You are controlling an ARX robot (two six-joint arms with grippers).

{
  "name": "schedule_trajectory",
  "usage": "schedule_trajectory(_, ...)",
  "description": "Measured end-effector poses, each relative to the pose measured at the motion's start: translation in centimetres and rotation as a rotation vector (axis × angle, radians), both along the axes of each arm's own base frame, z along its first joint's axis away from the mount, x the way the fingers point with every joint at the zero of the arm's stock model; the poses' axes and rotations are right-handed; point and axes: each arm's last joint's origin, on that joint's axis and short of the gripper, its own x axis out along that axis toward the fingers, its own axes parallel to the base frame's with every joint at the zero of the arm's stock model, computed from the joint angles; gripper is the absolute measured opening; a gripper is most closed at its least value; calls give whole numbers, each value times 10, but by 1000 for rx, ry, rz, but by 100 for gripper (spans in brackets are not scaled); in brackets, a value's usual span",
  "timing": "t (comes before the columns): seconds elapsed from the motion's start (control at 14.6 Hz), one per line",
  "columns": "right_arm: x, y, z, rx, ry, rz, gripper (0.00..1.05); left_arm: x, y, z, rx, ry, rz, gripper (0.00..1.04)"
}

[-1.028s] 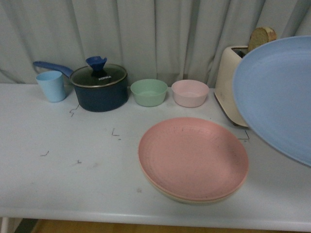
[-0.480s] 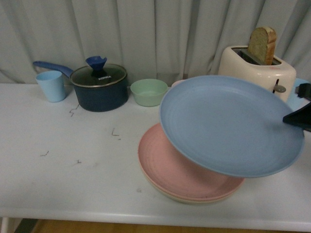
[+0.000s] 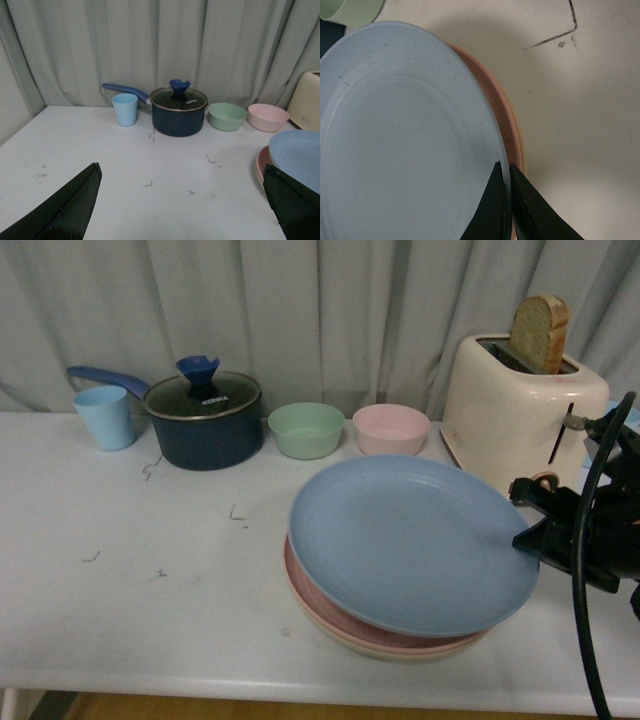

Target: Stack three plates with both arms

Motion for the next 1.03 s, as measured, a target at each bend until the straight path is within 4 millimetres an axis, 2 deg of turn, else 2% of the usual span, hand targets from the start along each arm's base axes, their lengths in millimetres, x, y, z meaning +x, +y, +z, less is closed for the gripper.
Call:
schedule_trajectory(0.48, 6, 5, -11, -38, 32, -22, 3, 0, 0, 0, 0, 0, 0, 98)
schedule_trajectory(0.55, 9, 4, -12, -35, 27, -16, 10, 0, 0, 0, 0, 0, 0, 98)
schedule_trajectory(0.62, 4, -4, -6, -3, -5, -17, 52, 0, 0, 0, 0, 0, 0, 98)
schedule_trajectory(0.69, -5, -14, 5, 10, -36, -33, 70, 0, 0, 0, 0, 0, 0, 98)
schedule_trajectory(0.82, -25, -28, 25, -29, -86, -93, 93, 0, 0, 0, 0, 0, 0, 98)
schedule_trajectory(0.89, -26, -31, 29, -42, -106, -104, 100, 0, 0, 0, 0, 0, 0, 98)
schedule_trajectory(1.03, -25, -32, 26, -62, -129, -107, 97, 0, 0, 0, 0, 0, 0, 98)
